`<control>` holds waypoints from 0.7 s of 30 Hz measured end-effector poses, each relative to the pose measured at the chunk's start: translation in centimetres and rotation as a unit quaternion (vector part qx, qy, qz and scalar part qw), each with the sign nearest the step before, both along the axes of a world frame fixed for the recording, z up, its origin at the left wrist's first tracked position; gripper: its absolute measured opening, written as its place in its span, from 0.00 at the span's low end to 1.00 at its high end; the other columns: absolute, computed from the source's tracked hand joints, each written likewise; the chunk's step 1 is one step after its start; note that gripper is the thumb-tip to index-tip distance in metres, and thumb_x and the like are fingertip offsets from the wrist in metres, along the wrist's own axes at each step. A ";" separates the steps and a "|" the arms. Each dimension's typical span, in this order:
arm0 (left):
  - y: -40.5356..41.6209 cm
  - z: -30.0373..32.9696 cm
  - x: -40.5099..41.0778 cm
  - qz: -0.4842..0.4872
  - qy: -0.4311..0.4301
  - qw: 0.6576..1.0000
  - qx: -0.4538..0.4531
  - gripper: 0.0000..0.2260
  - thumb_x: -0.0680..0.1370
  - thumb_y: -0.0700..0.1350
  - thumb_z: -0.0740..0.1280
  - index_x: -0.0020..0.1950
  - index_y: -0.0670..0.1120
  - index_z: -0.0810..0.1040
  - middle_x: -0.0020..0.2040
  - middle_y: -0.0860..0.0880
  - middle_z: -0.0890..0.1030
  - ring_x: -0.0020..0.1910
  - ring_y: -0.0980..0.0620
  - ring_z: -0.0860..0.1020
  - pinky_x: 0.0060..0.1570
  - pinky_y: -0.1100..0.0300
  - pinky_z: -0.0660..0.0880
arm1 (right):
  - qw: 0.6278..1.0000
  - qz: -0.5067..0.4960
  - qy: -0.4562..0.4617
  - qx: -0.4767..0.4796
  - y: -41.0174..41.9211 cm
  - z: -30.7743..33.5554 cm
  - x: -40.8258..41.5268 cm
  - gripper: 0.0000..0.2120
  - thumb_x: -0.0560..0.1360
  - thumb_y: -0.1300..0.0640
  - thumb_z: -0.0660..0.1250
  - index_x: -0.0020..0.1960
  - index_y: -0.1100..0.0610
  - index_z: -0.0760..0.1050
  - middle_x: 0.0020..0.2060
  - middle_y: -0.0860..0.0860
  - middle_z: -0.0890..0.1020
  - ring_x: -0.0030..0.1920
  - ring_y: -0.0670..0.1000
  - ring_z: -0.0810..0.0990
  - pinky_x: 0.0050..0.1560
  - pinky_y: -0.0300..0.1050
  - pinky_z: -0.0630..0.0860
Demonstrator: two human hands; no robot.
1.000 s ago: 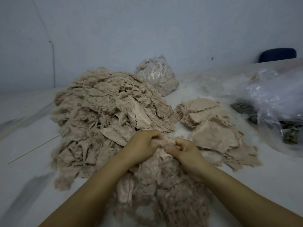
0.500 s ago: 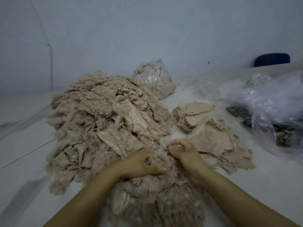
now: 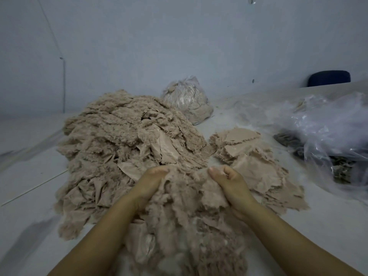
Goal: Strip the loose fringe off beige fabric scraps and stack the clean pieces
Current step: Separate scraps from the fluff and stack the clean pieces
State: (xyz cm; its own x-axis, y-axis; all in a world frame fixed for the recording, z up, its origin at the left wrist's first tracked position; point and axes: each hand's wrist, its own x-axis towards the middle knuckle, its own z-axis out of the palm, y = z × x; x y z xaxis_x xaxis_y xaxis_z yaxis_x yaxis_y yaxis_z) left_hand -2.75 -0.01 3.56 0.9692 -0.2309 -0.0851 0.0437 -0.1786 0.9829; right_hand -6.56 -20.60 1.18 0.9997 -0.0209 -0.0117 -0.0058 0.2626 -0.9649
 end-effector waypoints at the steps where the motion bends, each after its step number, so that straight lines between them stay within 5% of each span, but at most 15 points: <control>1: 0.7 0.0 0.3 0.003 -0.025 0.998 0.059 0.09 0.78 0.36 0.63 0.43 0.40 0.82 0.42 0.37 0.81 0.41 0.44 0.78 0.43 0.56 0.74 | 1.000 0.002 0.005 -0.002 -0.3 0.0 0.0 0.18 0.68 0.51 0.72 0.52 0.58 0.70 0.45 0.62 0.76 0.43 0.57 0.77 0.44 0.51 0.76; 3: 1.4 0.2 0.2 -0.074 -0.066 0.979 0.176 0.06 0.76 0.35 0.64 0.48 0.39 0.81 0.42 0.43 0.79 0.43 0.47 0.75 0.43 0.59 0.69 | 0.999 0.018 0.023 0.026 -0.4 0.0 0.2 0.18 0.69 0.53 0.72 0.54 0.60 0.72 0.44 0.63 0.81 0.40 0.56 0.81 0.40 0.46 0.79; 7: -1.3 0.8 -1.1 -0.166 -0.033 0.982 0.085 0.16 0.69 0.51 0.74 0.56 0.53 0.80 0.53 0.59 0.82 0.53 0.61 0.79 0.50 0.68 0.74 | 0.998 0.033 -0.020 0.050 1.2 0.5 0.0 0.11 0.68 0.57 0.72 0.45 0.61 0.75 0.37 0.59 0.82 0.35 0.54 0.82 0.34 0.44 0.80; 9: -3.3 0.3 -1.5 -0.122 -0.102 0.984 0.080 0.05 0.72 0.45 0.74 0.44 0.51 0.80 0.41 0.58 0.83 0.42 0.65 0.80 0.42 0.72 0.73 | 0.997 0.018 -0.044 0.055 2.0 0.7 -0.2 0.12 0.65 0.55 0.73 0.41 0.61 0.73 0.32 0.56 0.80 0.30 0.52 0.79 0.30 0.41 0.77; 11: -4.1 -0.3 -1.5 -0.040 -0.112 0.993 0.018 0.08 0.75 0.38 0.69 0.36 0.45 0.75 0.32 0.54 0.79 0.33 0.60 0.78 0.36 0.68 0.73 | 0.998 0.006 -0.040 0.052 2.0 0.6 -0.1 0.15 0.63 0.53 0.75 0.40 0.59 0.70 0.32 0.55 0.78 0.33 0.51 0.78 0.33 0.43 0.76; 14: -3.8 -0.2 -0.7 0.048 -0.095 0.994 -0.018 0.12 0.79 0.39 0.64 0.35 0.45 0.68 0.30 0.49 0.70 0.32 0.51 0.69 0.34 0.61 0.68 | 0.999 -0.008 -0.029 -0.031 1.1 0.2 -0.1 0.19 0.62 0.52 0.77 0.37 0.56 0.67 0.29 0.52 0.71 0.31 0.51 0.70 0.32 0.43 0.69; 17: -3.3 0.3 0.0 0.125 -0.132 0.983 0.004 0.13 0.80 0.40 0.63 0.35 0.46 0.65 0.30 0.51 0.65 0.29 0.56 0.64 0.29 0.68 0.65 | 0.972 -0.138 -0.035 -0.186 0.1 -0.8 0.3 0.13 0.72 0.57 0.73 0.40 0.55 0.67 0.33 0.49 0.70 0.34 0.49 0.70 0.36 0.44 0.69; 19: -3.4 0.5 -0.1 0.127 -0.163 0.978 0.027 0.12 0.79 0.41 0.64 0.37 0.45 0.67 0.31 0.51 0.67 0.28 0.59 0.65 0.26 0.71 0.65 | 0.967 -0.160 -0.050 -0.193 0.4 -0.5 -0.1 0.10 0.74 0.52 0.70 0.42 0.54 0.70 0.36 0.49 0.74 0.38 0.49 0.73 0.39 0.43 0.71; 21: -3.9 0.6 -0.5 0.050 -0.166 0.984 0.028 0.10 0.78 0.41 0.66 0.37 0.45 0.70 0.28 0.54 0.71 0.25 0.62 0.67 0.26 0.72 0.66 | 0.989 -0.063 -0.038 -0.131 1.4 0.2 -0.5 0.18 0.69 0.39 0.69 0.43 0.54 0.76 0.36 0.50 0.80 0.37 0.49 0.78 0.38 0.42 0.74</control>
State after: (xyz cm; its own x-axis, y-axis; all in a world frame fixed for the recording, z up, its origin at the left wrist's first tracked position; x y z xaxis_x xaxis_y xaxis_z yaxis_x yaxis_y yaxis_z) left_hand -3.24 -3.91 4.18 0.9632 -0.1374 0.2312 -0.2591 -0.2446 0.9343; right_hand -7.08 -19.16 1.33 0.9869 -0.1367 0.0862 0.0867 -0.0025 -0.9962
